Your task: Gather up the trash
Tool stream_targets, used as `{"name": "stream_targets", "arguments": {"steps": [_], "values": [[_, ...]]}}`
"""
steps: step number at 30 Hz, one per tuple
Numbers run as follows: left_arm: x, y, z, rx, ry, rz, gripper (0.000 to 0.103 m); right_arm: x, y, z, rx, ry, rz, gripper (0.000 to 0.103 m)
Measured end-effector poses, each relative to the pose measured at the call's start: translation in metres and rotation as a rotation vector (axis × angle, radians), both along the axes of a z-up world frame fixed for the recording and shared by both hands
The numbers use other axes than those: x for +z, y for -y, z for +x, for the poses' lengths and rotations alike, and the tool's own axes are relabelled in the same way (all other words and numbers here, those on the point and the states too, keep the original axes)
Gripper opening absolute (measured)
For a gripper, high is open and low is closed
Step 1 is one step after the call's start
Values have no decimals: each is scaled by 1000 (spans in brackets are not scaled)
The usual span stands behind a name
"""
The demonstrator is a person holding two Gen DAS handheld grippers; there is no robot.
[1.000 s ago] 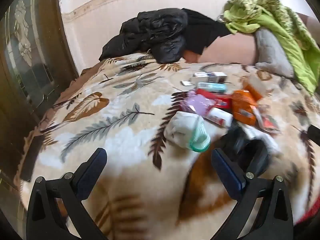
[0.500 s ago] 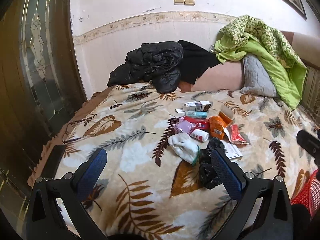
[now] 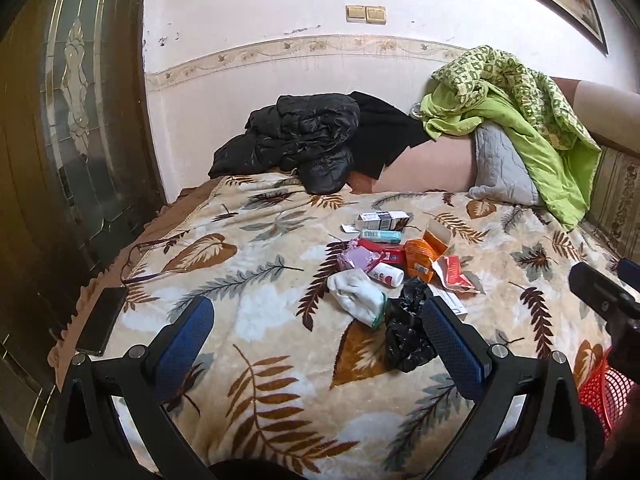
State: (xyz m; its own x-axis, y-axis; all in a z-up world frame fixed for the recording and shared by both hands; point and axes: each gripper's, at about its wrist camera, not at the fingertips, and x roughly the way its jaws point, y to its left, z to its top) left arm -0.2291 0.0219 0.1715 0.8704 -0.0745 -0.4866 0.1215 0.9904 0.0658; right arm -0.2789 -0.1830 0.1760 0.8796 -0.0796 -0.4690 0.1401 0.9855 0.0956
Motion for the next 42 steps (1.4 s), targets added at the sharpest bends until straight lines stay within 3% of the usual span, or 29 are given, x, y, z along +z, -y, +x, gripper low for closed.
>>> {"name": "stream_targets", "arguments": {"steps": [22, 42], "values": [[0, 5, -5, -12, -5, -1, 103, 3, -4, 0, 7, -12, 6, 100], [-22, -6, 21, -3, -140, -44, 103, -22, 4, 21, -1, -107, 58, 98]]}}
